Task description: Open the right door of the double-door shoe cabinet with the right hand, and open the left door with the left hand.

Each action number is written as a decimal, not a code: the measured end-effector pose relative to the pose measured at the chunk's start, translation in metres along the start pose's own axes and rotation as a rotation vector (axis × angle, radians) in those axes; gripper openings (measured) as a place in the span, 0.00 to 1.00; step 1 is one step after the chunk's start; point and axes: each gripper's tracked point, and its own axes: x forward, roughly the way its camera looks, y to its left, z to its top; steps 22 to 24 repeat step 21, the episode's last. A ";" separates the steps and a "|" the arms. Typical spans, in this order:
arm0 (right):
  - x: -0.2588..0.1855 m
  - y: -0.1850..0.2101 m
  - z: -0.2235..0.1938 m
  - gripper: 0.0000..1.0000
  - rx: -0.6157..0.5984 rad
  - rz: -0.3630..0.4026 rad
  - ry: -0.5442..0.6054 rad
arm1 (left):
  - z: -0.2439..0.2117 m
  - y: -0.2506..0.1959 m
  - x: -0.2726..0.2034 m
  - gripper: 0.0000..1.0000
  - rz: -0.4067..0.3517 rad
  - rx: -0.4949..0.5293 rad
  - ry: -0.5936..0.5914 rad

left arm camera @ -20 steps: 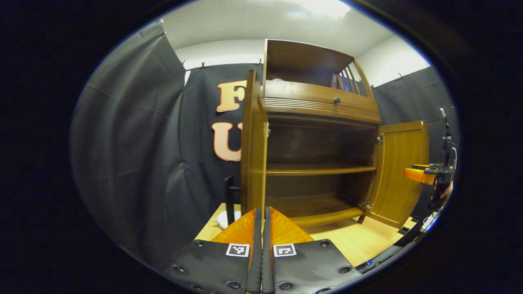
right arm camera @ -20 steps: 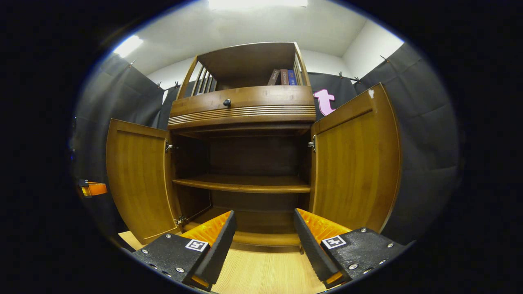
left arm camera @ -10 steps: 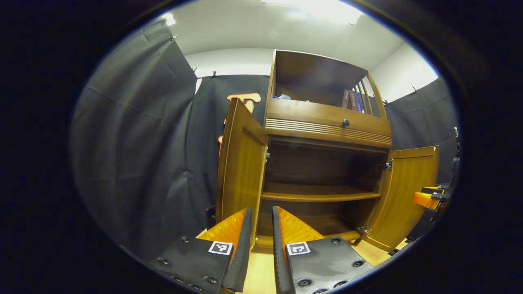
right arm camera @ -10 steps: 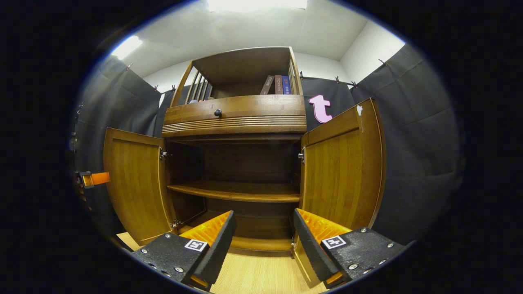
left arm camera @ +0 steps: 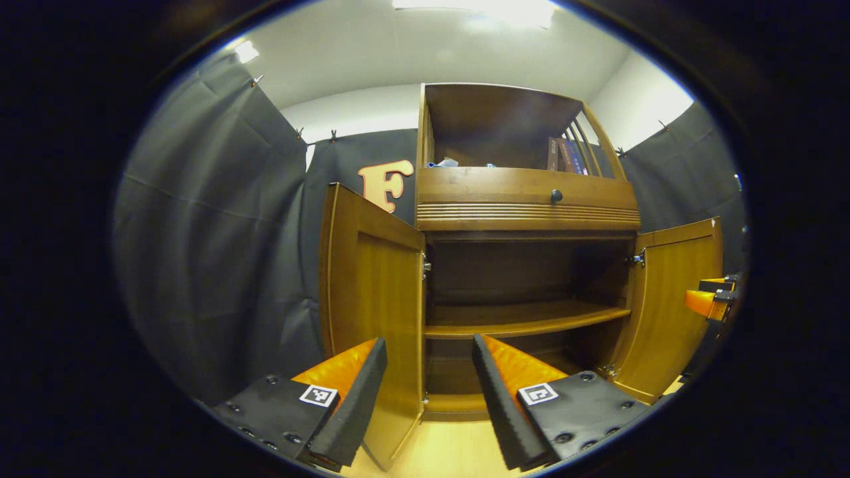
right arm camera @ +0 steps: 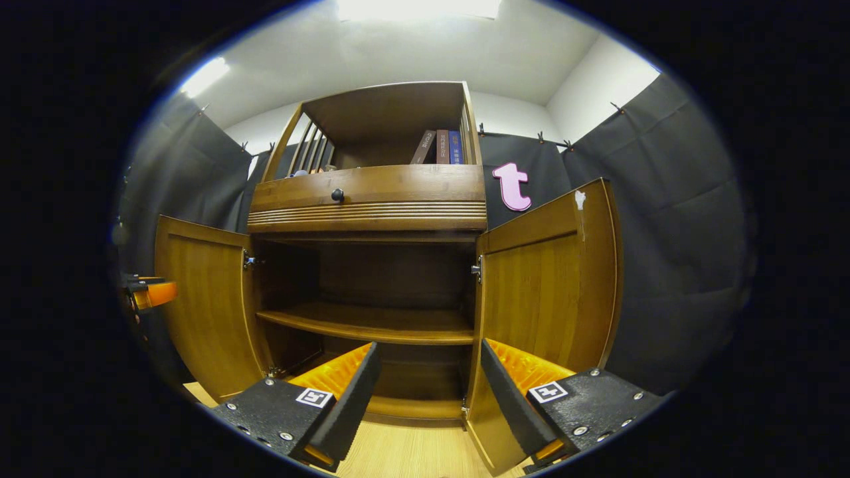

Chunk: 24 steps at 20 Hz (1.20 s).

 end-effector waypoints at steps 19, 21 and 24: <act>-0.035 0.033 0.018 0.92 0.014 0.037 -0.016 | 0.033 0.064 -0.043 0.93 0.103 0.037 -0.027; -0.041 0.033 0.019 0.92 0.008 0.033 -0.027 | 0.033 0.067 -0.049 0.95 0.107 0.044 -0.033; -0.041 0.033 0.019 0.92 0.008 0.033 -0.027 | 0.033 0.067 -0.049 0.95 0.107 0.044 -0.033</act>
